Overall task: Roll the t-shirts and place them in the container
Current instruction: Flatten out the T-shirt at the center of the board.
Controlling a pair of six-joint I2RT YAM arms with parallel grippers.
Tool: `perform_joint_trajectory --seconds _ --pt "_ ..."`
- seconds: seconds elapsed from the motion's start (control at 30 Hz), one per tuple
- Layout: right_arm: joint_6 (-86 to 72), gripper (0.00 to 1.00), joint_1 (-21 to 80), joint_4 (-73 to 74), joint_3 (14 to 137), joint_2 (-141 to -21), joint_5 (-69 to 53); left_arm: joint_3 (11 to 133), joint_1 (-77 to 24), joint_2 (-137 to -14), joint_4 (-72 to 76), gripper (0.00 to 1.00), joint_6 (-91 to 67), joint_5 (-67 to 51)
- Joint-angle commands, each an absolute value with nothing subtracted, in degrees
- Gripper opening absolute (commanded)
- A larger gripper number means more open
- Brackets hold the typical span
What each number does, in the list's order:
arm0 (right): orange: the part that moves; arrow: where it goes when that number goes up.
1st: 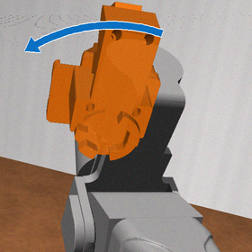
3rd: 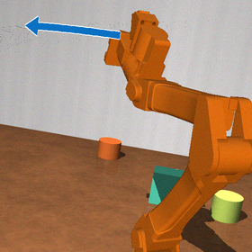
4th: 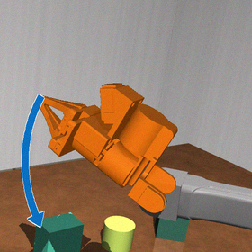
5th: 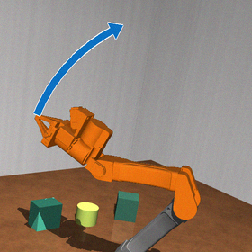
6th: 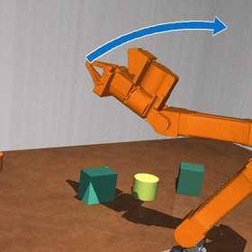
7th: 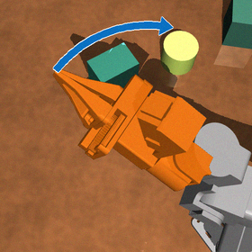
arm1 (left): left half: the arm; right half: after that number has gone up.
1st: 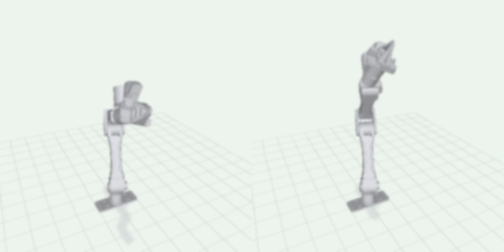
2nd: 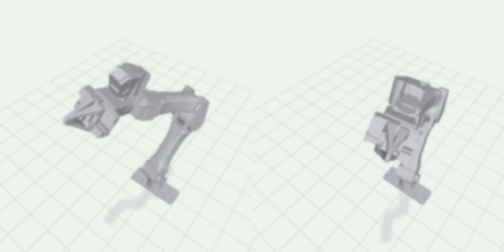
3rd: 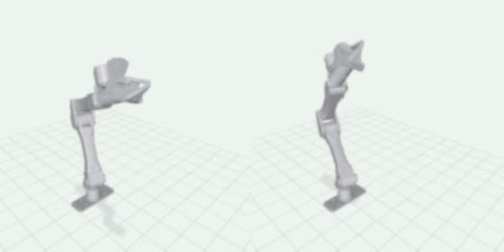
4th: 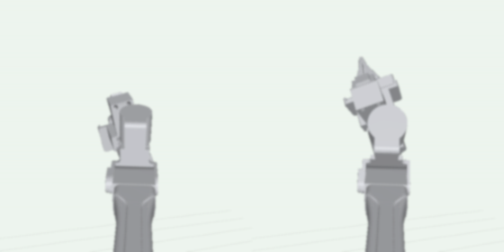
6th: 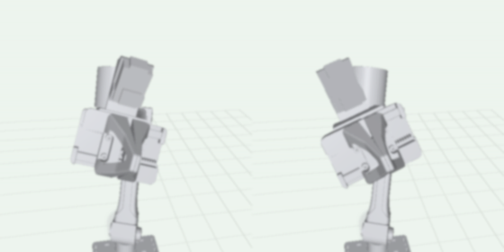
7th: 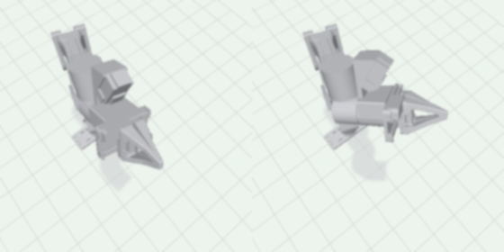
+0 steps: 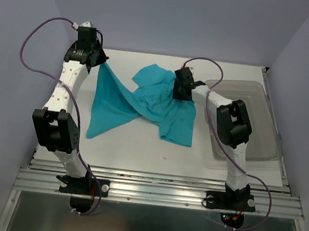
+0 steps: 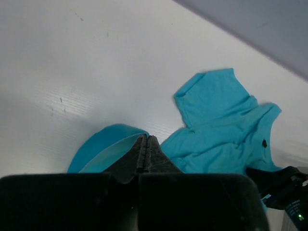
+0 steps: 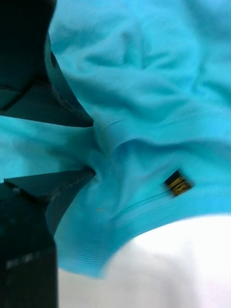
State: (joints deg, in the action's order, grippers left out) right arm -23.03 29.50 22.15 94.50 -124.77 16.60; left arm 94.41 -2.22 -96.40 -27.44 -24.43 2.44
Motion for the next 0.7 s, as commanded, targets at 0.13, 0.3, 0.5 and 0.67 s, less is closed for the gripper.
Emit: perform_joint_trajectory --seconds 0.13,0.3,0.5,0.67 --pt "-18.7 0.55 29.4 25.2 100.7 -116.2 10.1 100.7 -1.8 -91.5 -30.8 0.00 -22.8 4.0" --pt "-19.2 0.59 34.3 25.2 88.4 -105.0 11.8 86.6 -1.8 -83.2 -29.4 0.00 -23.3 0.5" --pt "-31.8 0.61 37.4 23.0 66.2 -91.8 10.8 68.4 -1.8 -69.6 -28.0 0.00 -23.2 1.0" --pt "-41.0 0.72 37.4 20.4 52.7 -84.7 9.0 61.3 -1.7 -65.5 -28.5 0.00 -23.6 2.4"
